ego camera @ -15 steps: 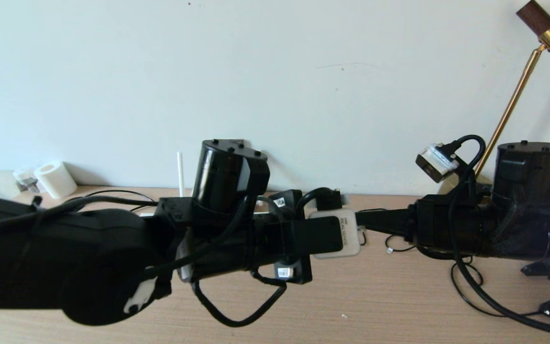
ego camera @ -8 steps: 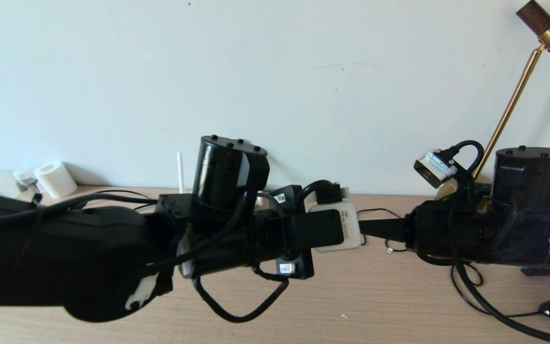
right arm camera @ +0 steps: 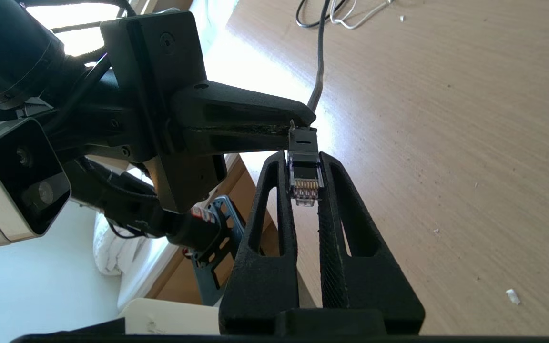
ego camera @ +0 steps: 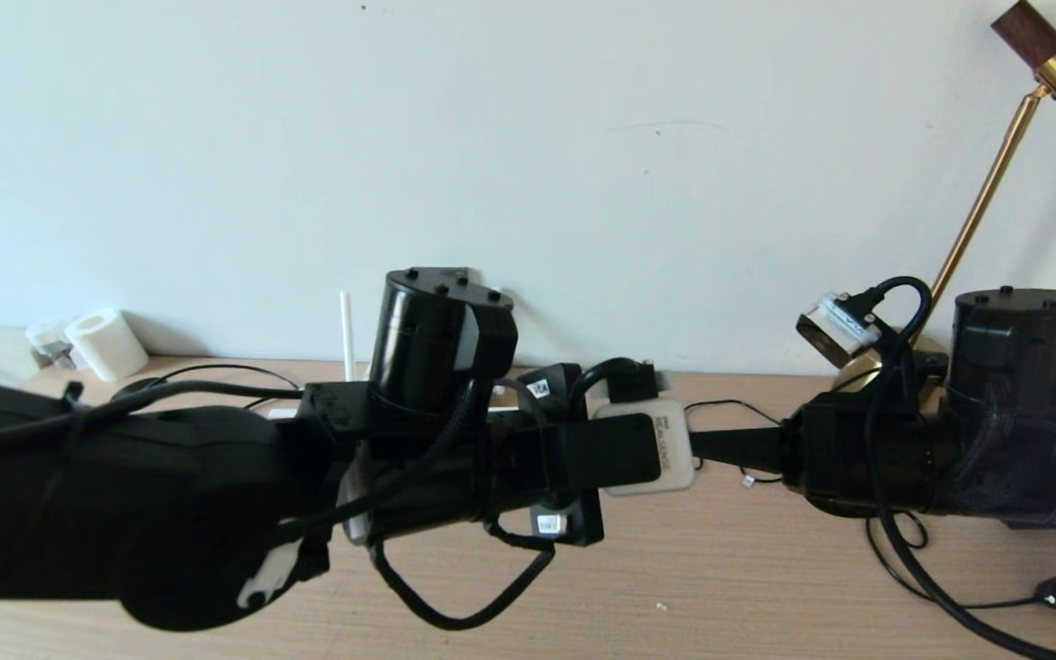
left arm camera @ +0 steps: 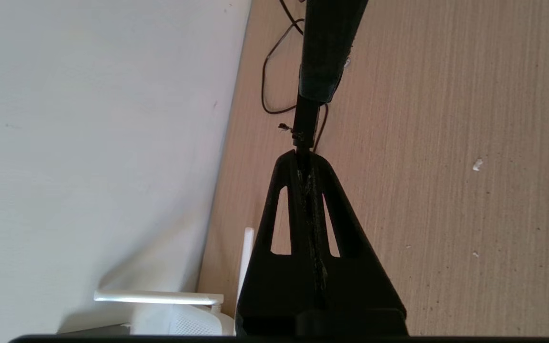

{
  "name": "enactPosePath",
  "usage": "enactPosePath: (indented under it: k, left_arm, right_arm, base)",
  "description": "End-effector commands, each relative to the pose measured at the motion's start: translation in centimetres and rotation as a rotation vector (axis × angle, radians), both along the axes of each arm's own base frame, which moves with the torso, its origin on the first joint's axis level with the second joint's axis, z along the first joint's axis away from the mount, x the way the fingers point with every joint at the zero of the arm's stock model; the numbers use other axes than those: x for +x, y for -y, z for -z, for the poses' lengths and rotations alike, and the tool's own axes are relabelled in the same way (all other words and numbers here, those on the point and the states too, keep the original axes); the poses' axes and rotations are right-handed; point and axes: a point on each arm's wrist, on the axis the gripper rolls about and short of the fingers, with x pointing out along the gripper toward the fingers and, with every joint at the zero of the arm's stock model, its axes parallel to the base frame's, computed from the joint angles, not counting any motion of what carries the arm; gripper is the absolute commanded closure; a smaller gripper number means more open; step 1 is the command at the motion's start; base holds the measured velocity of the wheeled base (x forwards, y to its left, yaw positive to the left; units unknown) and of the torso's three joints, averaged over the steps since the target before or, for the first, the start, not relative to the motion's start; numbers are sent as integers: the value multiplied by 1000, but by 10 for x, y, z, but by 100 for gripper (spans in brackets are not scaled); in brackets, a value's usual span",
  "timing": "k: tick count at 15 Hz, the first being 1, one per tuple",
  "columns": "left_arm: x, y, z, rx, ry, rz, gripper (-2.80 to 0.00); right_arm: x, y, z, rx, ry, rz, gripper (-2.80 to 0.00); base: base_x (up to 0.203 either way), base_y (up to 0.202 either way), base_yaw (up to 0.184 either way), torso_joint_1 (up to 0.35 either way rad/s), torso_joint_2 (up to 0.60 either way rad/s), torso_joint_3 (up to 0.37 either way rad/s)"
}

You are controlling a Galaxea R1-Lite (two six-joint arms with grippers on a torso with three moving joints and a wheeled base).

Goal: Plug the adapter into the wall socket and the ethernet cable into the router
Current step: Hand it to the other hand

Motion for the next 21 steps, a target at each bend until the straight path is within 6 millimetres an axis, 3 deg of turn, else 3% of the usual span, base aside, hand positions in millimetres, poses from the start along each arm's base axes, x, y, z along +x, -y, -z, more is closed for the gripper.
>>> enactPosePath:
  k: [1, 6, 8, 10, 12, 15, 18, 21]
  left_arm:
    - [-1, -1, 1, 1, 7, 2, -280]
    - [-7, -8, -15, -32, 49, -19, -280]
    - [-12, -19, -31, -54, 90, -30, -280]
    - [-7, -29, -38, -21, 174, -31, -280]
    - [-6, -25, -42, -26, 209, 12, -280]
    - [-9, -16, -50, -68, 277, 76, -280]
    - [-15, -7, -54, -134, 325, 166, -280]
    - [-6, 4, -47, -184, 352, 247, -280]
  right_arm:
    - [-2, 1, -1, 6, 2, -4, 0]
    - [-2, 4, -1, 16, -37, 19, 0]
    - [-5, 7, -4, 57, -116, 44, 0]
    - [-1, 14, -19, 184, -318, 114, 0]
    - [10, 26, -41, 331, -560, 160, 0]
    - [18, 54, -59, 419, -800, 76, 0]
    - [19, 59, -62, 405, -872, -21, 0]
    - [31, 56, -59, 395, -911, -49, 0]
  base:
    - [0, 0, 0, 0, 0, 0]
    - [0, 0, 0, 0, 0, 0]
    - [0, 0, 0, 0, 0, 0]
    - [0, 0, 0, 0, 0, 0]
    - [0, 0, 0, 0, 0, 0]
    - [0, 0, 0, 0, 0, 0]
    - [0, 0, 0, 0, 0, 0]
    - [0, 0, 0, 0, 0, 0]
